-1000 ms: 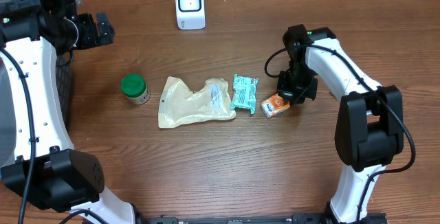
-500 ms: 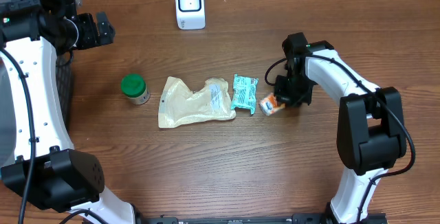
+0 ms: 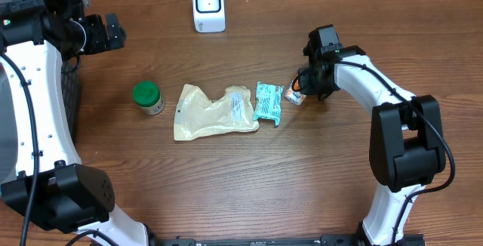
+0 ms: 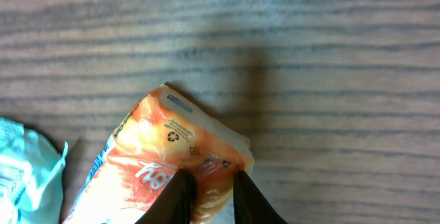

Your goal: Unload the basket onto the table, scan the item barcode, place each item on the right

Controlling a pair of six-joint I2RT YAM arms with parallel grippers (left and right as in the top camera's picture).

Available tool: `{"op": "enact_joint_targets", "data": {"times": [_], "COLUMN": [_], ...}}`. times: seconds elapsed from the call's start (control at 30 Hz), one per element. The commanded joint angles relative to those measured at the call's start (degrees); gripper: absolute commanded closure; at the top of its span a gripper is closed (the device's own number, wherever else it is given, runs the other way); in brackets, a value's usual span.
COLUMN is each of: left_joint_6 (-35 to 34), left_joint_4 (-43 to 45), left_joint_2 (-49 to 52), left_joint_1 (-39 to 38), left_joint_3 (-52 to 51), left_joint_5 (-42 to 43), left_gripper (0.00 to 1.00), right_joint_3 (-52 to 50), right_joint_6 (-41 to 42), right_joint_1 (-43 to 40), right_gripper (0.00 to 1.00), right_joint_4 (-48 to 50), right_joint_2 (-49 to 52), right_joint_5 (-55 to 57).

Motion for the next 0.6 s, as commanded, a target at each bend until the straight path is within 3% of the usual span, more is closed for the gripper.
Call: {"op": "enact_joint_targets", "data": {"times": [0.0, 0.2, 0.27, 0.47, 0.57], "left_joint_6": [-0.52, -0.52, -0.52, -0.52, -0.52], "left_joint_4": [0.20, 0.22, 0.20, 0.20, 0.22], "left_joint_2": [-0.83, -0.83, -0.83, -0.83, -0.83], "left_joint_1": [-0.02, -0.02, -0.02, -0.02, -0.02], "left_joint_3": [0.59, 0.59, 0.59, 0.59, 0.59], "left_joint_5": [0.26, 0.26, 0.26, 0.28, 0.26], "left_gripper": [0.00, 0.00, 0.00, 0.01, 0.00], "right_joint_3": [0.31, 8.59, 8.59, 7.32, 2.49], "right_joint_6": [0.17, 13.42, 14.40, 19.12, 20.63], "right_joint_1": [-0.63, -2.14, -2.12, -1.57, -1.49], "right_gripper": [0.82, 0.79, 0.85, 0.85, 0.76], "right_joint_4": [0.11, -13.33, -16.20, -24.06, -21.27], "right_joint_2": [1.03, -6.19, -9.90, -15.69, -15.69], "right_joint_5": [-2.67, -7.63, -7.67, -6.43, -8.17]}}
